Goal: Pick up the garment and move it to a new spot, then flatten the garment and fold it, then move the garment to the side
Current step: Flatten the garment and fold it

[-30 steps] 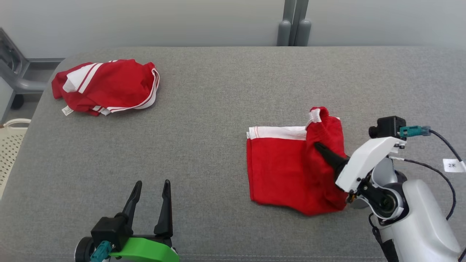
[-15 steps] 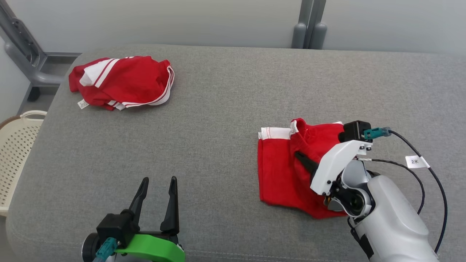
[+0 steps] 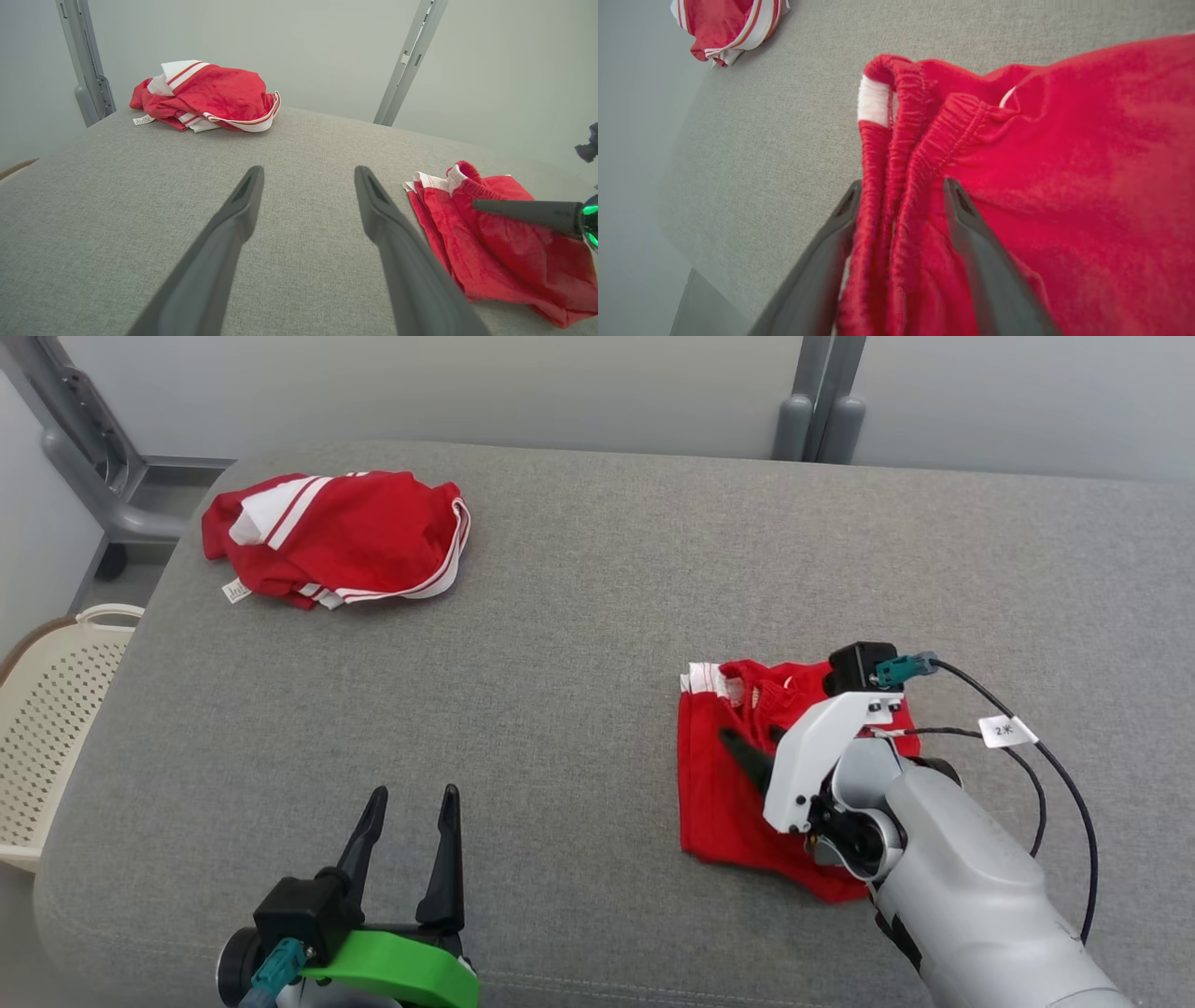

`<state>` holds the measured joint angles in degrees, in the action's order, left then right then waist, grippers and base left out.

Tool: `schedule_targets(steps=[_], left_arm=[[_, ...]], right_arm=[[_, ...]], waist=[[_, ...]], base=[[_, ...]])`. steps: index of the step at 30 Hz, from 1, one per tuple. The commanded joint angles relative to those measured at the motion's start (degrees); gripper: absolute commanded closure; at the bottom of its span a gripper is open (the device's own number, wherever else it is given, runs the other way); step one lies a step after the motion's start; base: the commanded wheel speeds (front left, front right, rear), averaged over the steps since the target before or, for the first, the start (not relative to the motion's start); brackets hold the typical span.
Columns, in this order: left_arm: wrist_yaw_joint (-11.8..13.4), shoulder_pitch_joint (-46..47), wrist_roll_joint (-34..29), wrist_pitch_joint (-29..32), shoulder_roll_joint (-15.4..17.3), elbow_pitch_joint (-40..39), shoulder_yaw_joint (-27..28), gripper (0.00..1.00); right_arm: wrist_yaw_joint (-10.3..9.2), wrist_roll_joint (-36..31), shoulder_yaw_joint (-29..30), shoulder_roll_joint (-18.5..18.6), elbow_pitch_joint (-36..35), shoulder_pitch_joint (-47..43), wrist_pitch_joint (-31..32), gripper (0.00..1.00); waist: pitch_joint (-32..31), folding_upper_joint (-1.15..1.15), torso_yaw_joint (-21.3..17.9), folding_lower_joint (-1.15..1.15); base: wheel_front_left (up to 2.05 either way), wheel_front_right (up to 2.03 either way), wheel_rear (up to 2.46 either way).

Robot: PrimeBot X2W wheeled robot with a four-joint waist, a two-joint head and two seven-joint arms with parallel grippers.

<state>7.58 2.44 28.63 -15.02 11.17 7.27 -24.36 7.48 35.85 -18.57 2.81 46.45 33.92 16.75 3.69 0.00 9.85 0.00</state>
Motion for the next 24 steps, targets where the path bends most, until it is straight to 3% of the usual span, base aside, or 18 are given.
schedule_targets(steps=[1,9,15,24], left_arm=[[-0.2,0.5,-0.1,-0.2,-0.3,0.1,0.2,0.00],[-0.3,-0.6,-0.5,-0.2,-0.1,0.3,0.9,0.00],[0.0,-1.4,-0.8,-0.2,0.4,-0.4,1.1,0.00],[0.5,-2.0,-1.2,-0.1,1.3,-1.7,1.0,0.00]], right_arm=[[0.02,0.7,-1.6,0.2,0.6,1.3,-1.1,0.00],[0.02,4.4,-8.9,0.2,-3.2,3.0,-3.3,0.00],[0.02,3.4,-10.6,0.2,-8.8,4.4,-5.4,0.00],[0.01,-6.9,-0.9,0.5,-12.1,3.1,-8.0,0.00]], waist=[[-0.2,0.00,-0.2,0.00],[-1.6,0.00,-2.0,0.00],[-2.5,0.00,-3.6,0.00],[-2.6,0.00,-5.3,0.00]], base=[[0.00,0.00,0.00],[0.00,0.00,0.00],[0.00,0.00,0.00],[0.00,0.00,0.00]])
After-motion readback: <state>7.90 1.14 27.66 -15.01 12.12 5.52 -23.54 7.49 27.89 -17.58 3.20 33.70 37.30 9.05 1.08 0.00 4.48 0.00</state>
